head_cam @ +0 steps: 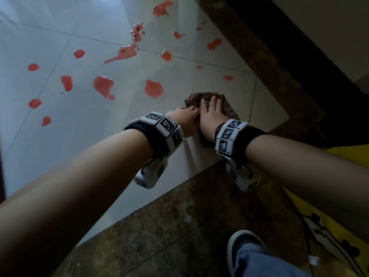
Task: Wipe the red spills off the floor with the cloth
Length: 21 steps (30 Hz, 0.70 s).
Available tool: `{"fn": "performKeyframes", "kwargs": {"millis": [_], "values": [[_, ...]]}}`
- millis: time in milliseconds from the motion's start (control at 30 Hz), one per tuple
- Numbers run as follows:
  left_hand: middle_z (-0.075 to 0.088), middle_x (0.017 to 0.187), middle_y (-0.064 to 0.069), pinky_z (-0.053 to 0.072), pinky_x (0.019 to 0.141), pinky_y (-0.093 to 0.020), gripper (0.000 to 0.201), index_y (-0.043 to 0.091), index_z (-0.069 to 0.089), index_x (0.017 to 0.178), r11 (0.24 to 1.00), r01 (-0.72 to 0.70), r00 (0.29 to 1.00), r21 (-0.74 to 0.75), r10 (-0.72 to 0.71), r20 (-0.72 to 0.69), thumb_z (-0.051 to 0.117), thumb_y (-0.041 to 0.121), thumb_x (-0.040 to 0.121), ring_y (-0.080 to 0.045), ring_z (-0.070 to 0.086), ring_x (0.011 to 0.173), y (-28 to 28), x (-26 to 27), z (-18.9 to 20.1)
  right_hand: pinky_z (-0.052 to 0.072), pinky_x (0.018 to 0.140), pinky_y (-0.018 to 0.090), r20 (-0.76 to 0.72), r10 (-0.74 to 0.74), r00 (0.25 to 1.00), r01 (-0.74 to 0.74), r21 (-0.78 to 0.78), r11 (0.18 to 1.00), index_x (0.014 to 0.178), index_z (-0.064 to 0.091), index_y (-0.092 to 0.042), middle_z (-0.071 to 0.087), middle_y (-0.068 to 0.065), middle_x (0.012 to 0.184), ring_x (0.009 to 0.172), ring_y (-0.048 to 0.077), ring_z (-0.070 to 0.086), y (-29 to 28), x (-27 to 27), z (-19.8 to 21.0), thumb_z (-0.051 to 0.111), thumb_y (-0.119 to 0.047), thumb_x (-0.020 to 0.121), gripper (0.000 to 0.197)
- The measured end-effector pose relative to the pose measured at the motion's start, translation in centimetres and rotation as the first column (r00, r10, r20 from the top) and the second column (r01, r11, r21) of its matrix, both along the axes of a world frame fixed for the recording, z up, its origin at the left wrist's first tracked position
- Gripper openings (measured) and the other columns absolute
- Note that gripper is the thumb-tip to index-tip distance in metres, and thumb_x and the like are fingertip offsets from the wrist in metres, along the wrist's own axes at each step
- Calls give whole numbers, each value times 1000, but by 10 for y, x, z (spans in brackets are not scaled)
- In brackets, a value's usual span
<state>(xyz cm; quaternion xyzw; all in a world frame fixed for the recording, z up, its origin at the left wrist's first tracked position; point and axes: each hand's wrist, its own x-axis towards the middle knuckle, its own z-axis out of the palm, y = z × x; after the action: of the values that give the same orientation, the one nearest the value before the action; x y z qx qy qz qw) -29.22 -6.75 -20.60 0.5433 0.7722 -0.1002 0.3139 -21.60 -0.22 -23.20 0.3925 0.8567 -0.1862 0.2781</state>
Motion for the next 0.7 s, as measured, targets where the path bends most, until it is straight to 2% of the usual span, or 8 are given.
{"fn": "performKeyframes", "kwargs": {"millis": [67, 200, 367, 500, 700], "values": [[13, 159, 1, 22, 114, -40, 69, 19, 8, 152, 999, 35, 998, 0, -35, -57, 43, 23, 93, -22, 17, 145, 4, 2, -2, 19, 113, 54, 7, -16, 1000, 16, 6, 1000, 151, -10, -12, -19, 16, 157, 146, 32, -15, 9, 1, -1, 20, -5, 99, 60], [6, 160, 1, 23, 113, -39, 74, 18, 6, 152, 991, 135, 981, -14, -135, -141, 47, 26, 91, -22, 16, 144, 16, 10, -5, 13, 115, 56, 16, -62, 998, 62, 3, 998, 151, -11, -14, -20, 12, 157, 146, 28, -17, 28, 9, -4, 24, -13, 101, 60], [9, 160, 3, 26, 109, -39, 70, 20, 11, 151, 974, 224, 963, -23, -224, -151, 46, 23, 90, -24, 20, 141, 44, 23, -1, 11, 116, 58, 30, -168, 985, 167, 38, 985, 151, -10, -16, -17, 11, 158, 146, 29, -15, 54, 28, -10, 32, -26, 101, 66], [6, 160, 4, 27, 109, -39, 72, 21, 6, 152, 961, 273, 950, -38, -275, -147, 46, 24, 92, -24, 20, 141, 59, 36, -3, 10, 114, 58, 27, -252, 967, 249, 70, 966, 151, -9, -16, -16, 11, 158, 146, 29, -14, 62, 44, -11, 32, -36, 101, 68], [4, 160, 3, 25, 110, -38, 74, 20, 4, 152, 962, 275, 949, -4, -272, -158, 47, 28, 92, -23, 16, 143, 70, 42, -10, 7, 116, 54, -17, -275, 961, 275, 104, 956, 151, -8, -12, -15, 15, 158, 146, 31, -12, 66, 51, -14, 33, -36, 100, 70]]}}
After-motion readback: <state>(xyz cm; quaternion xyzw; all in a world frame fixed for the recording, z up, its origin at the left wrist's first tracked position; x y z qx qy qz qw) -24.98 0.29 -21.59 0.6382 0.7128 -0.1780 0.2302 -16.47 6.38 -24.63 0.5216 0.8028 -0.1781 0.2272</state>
